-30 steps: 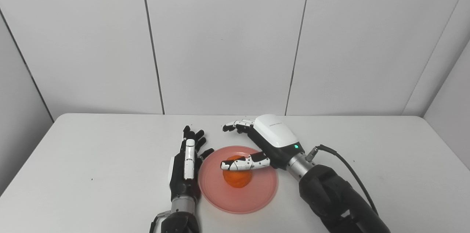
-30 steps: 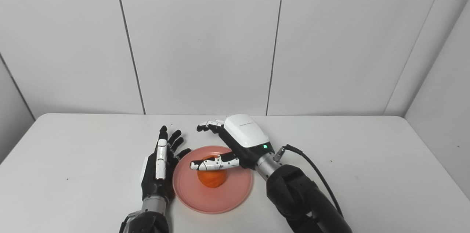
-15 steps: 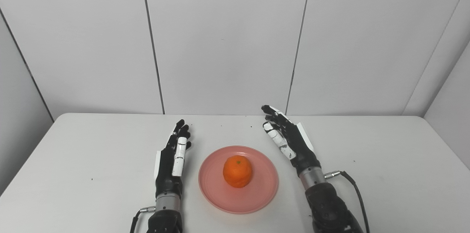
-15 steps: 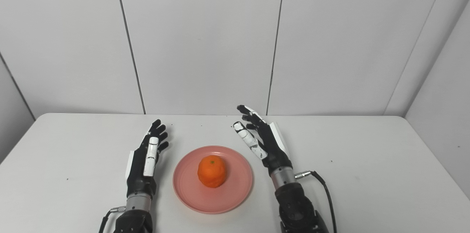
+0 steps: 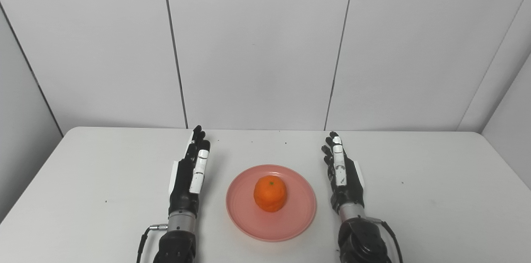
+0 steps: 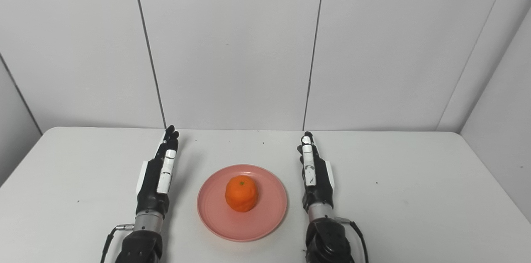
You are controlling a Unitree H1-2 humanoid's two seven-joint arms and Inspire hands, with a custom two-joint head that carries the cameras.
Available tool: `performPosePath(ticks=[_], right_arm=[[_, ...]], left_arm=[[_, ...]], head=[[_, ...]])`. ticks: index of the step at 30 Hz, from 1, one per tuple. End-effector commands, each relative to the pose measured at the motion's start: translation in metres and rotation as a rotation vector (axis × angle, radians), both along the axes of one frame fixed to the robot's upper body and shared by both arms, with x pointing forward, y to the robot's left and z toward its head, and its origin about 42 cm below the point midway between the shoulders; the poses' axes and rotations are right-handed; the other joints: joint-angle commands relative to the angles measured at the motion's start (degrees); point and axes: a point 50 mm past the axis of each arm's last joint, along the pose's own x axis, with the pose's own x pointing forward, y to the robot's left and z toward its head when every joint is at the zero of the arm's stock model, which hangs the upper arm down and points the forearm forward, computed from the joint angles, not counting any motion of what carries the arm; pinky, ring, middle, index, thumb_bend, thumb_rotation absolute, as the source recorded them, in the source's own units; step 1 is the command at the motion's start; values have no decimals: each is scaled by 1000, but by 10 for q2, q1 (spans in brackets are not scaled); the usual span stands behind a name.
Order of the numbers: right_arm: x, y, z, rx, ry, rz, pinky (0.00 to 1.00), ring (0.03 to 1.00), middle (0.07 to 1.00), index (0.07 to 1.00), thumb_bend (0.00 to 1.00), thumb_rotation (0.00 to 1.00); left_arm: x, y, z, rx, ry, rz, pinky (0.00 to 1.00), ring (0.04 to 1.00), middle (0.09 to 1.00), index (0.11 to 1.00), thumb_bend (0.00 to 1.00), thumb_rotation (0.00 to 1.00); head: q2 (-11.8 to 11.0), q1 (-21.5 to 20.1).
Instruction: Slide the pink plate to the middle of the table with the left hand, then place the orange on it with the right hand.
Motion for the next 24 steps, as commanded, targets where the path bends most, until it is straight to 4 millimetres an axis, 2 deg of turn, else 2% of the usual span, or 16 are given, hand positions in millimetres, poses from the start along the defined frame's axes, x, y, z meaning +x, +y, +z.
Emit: performPosePath(ticks=[1, 8, 13, 17, 24], right_arm=[[4, 5, 11, -1, -32, 2, 1000, 982, 976, 974, 793, 1000], [2, 8, 3, 25, -3, -3, 1000, 997, 981, 983, 787, 1000], [1, 6, 1, 19, 19, -15, 1000, 1000, 986, 989, 767, 1000], [-4, 3, 2, 8, 9, -22, 1000, 1000, 983, 985, 756, 1000], [-4, 1, -3, 6, -10, -18, 1000, 1000, 978, 981, 756, 1000]], left_arm=[[8, -5, 22, -15, -45, -39, 1000, 1000, 995, 977, 731, 974], [14, -3, 11, -73, 46, -93, 1000, 1000, 1000, 1000, 764, 963], [18, -6, 4, -118, 73, -140, 1000, 1000, 1000, 1000, 840, 957], [16, -8, 1, -162, 93, -165, 1000, 1000, 1000, 1000, 843, 970], [17, -8, -9, -217, 141, -163, 1000, 1000, 1000, 1000, 857, 970]], head=[[0, 0], [-10, -9], [-8, -10], [1, -7], [-7, -6]])
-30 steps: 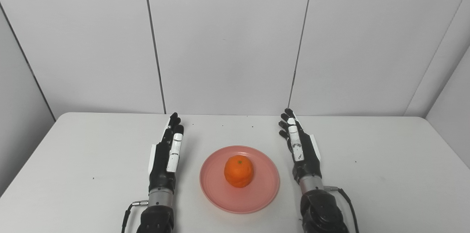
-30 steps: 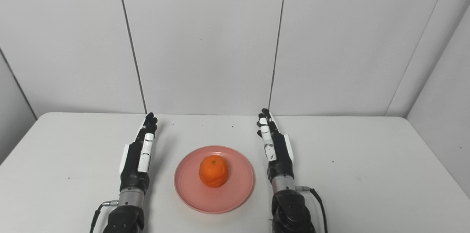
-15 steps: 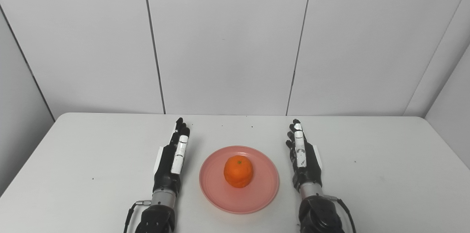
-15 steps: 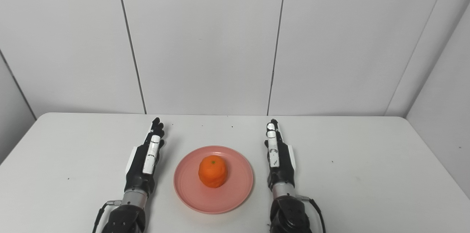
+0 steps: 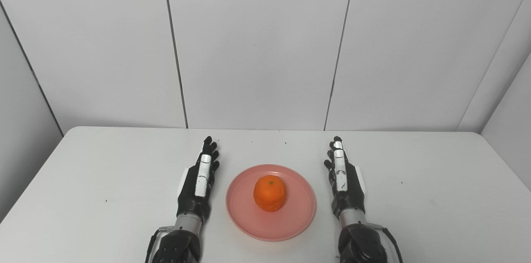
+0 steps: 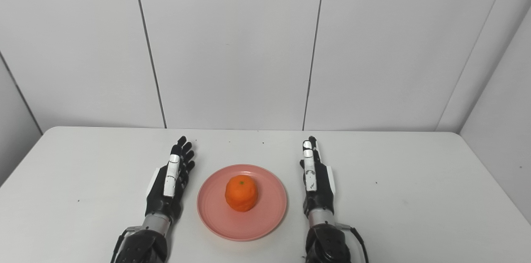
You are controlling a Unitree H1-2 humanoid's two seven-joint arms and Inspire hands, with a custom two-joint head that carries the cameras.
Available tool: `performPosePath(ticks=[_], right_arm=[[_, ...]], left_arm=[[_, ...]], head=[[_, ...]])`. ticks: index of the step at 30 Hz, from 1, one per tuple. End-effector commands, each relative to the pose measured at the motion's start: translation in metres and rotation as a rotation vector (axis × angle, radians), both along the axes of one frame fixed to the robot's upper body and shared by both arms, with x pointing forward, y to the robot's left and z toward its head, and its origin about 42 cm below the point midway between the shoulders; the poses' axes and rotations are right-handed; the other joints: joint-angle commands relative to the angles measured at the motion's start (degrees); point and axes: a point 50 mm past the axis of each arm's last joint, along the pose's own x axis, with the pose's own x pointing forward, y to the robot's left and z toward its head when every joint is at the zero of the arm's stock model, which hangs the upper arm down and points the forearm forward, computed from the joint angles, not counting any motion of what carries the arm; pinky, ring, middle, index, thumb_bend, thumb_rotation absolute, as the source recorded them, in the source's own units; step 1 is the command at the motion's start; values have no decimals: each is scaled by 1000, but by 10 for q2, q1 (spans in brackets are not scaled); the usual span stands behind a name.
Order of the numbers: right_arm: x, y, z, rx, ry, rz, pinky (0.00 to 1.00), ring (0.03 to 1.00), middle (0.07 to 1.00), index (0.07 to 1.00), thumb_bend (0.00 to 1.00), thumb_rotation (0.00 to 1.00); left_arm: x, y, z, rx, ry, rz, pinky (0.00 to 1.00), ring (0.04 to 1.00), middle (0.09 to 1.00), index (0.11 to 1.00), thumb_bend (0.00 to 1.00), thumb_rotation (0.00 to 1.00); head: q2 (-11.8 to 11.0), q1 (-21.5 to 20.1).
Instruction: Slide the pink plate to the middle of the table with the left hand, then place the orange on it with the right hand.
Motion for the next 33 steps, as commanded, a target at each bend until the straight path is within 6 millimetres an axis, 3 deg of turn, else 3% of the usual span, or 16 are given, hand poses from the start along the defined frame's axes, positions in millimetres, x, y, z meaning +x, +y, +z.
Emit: performPosePath(ticks=[1, 7, 12, 14, 16, 18, 26, 33], right_arm=[[3, 0, 2, 4, -16, 1, 1000, 1000, 974, 978, 760, 1000], [3, -4, -2, -26, -5, 14, 1000, 1000, 976, 974, 775, 1000], [-6, -5, -11, -41, -24, 25, 1000, 1000, 987, 999, 763, 1000], [-11, -5, -14, -48, -28, 35, 1000, 1000, 994, 1000, 764, 1000], [-18, -5, -15, -47, -35, 50, 1000, 1000, 999, 1000, 855, 1000], [-22, -5, -17, -45, -42, 62, 1000, 1000, 1000, 1000, 878, 1000], [-34, -5, -23, 10, -31, 89, 1000, 1000, 1000, 1000, 792, 1000], [-34, -9, -22, 27, -32, 92, 1000, 1000, 1000, 1000, 778, 1000]], left_arm=[[9, -6, 8, -38, -3, -11, 1000, 1000, 1000, 1000, 855, 971], [8, -7, 8, -64, -9, 16, 1000, 1000, 1000, 1000, 844, 958], [1, -5, 6, -80, -39, 27, 1000, 1000, 1000, 1000, 862, 926], [-3, -5, 9, -82, -49, 29, 1000, 1000, 1000, 1000, 858, 920], [-7, -4, 16, -71, -66, 33, 1000, 1000, 1000, 1000, 861, 911], [-8, -3, 20, -60, -73, 40, 1000, 1000, 1000, 1000, 859, 901], [-12, 5, 19, -25, -57, 45, 1000, 1000, 1000, 1000, 912, 917], [-10, 5, 19, -20, -52, 44, 1000, 1000, 1000, 1000, 893, 926]], head=[[3, -1], [5, 8], [-15, 12], [-13, 12], [-10, 12], [-10, 11], [-4, 12], [-1, 13]])
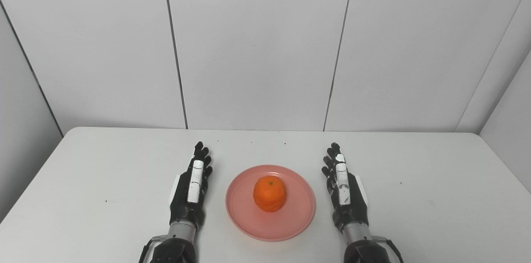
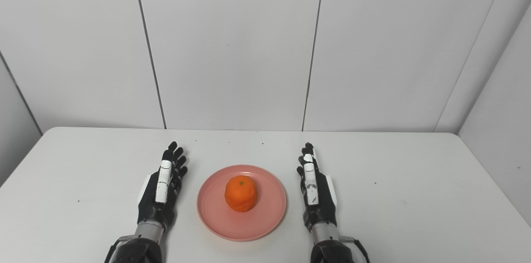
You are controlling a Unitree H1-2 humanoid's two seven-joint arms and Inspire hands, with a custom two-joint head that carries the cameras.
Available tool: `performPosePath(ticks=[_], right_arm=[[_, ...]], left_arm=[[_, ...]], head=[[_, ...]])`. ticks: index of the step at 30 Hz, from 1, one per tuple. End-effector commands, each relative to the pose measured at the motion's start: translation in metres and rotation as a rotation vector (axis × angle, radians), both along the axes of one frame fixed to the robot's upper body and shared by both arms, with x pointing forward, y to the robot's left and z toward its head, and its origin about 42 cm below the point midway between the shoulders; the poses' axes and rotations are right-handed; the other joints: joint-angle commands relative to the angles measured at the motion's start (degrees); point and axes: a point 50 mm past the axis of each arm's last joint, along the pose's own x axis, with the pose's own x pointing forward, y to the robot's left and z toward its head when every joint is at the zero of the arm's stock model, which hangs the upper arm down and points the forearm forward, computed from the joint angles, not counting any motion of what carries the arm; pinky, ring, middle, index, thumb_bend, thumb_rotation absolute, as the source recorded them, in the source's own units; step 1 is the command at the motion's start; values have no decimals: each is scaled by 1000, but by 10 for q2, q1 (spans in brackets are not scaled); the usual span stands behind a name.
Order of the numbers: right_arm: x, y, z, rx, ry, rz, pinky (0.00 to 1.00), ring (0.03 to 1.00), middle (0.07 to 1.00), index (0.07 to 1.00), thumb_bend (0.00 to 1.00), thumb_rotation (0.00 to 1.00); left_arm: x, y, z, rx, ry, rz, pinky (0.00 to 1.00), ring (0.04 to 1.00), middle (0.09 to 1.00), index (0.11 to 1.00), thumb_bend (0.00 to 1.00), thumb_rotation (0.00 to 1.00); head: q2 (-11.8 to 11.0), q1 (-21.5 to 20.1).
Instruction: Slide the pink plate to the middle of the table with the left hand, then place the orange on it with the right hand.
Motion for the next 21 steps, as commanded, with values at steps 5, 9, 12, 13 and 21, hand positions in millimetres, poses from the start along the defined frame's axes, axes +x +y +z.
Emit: performPosePath(ticks=[5, 9, 12, 13, 21], right_arm=[[-9, -5, -8, 8, 31, -1, 1000, 1000, 1000, 1000, 775, 1000], [-10, -6, -3, 6, 31, -5, 1000, 1000, 1000, 1000, 781, 1000], [-10, -8, 0, 1, 27, -9, 1000, 998, 1000, 1000, 772, 1000], [-10, -9, 1, -2, 25, -10, 1000, 999, 1000, 1000, 774, 1000], [-11, -14, 8, 12, 15, -22, 1000, 1000, 1000, 1000, 786, 1000]], left_arm=[[6, -6, 19, 6, -55, -14, 1000, 1000, 1000, 1000, 895, 920], [4, -6, 24, 9, -48, -6, 1000, 1000, 1000, 1000, 888, 932], [3, -5, 28, -6, -50, 3, 1000, 1000, 1000, 1000, 865, 922], [3, -4, 29, -8, -53, 3, 1000, 1000, 1000, 1000, 867, 919], [1, 1, 34, 18, -46, -28, 1000, 1000, 1000, 1000, 878, 916]], head=[[9, 0], [19, 0], [20, -1], [24, -3], [34, -9]])
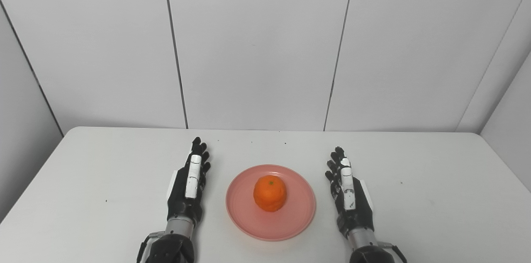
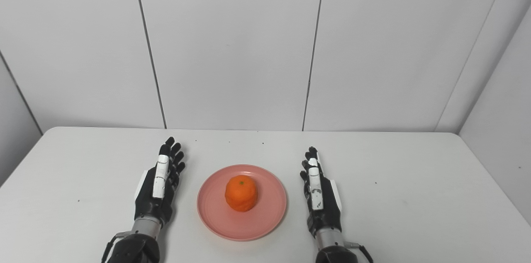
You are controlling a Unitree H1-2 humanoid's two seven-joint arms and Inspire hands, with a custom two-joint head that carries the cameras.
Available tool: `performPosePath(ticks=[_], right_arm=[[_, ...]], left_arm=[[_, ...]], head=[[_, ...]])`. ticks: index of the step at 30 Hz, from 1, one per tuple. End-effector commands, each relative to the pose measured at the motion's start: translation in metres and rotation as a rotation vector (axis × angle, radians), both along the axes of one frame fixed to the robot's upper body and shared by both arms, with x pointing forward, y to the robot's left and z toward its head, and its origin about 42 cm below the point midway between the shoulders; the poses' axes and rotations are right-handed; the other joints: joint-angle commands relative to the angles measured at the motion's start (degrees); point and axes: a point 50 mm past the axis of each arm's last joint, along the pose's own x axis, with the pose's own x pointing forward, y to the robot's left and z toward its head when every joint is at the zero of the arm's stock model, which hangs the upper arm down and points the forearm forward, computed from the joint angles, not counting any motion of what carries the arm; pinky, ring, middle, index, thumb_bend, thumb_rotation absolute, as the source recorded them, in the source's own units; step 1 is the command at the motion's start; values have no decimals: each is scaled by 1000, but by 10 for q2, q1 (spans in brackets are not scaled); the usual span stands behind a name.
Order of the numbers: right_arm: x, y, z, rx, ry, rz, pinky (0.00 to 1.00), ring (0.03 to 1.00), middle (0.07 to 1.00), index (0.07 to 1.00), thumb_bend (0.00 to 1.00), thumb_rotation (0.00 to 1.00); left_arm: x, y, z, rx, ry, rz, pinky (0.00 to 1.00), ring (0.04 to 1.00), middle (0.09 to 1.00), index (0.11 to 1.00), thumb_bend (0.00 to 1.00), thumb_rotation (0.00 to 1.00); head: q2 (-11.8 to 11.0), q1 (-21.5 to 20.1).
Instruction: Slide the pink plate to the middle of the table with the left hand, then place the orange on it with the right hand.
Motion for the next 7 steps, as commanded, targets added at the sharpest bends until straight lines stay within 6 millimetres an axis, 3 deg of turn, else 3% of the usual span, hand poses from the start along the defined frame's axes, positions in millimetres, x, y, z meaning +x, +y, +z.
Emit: performPosePath(ticks=[1, 7], right_arm=[[0, -2, 6, 11, -4, -2, 1000, 1000, 1000, 1000, 785, 1000], [-4, -2, 10, 21, 1, 1, 1000, 996, 1000, 996, 760, 1000]], left_arm=[[3, -1, 21, 20, -64, -38, 1000, 1000, 1000, 1000, 889, 914], [2, 0, 23, 20, -58, -52, 1000, 1000, 1000, 1000, 887, 893]], head=[[4, -1], [12, -2]])
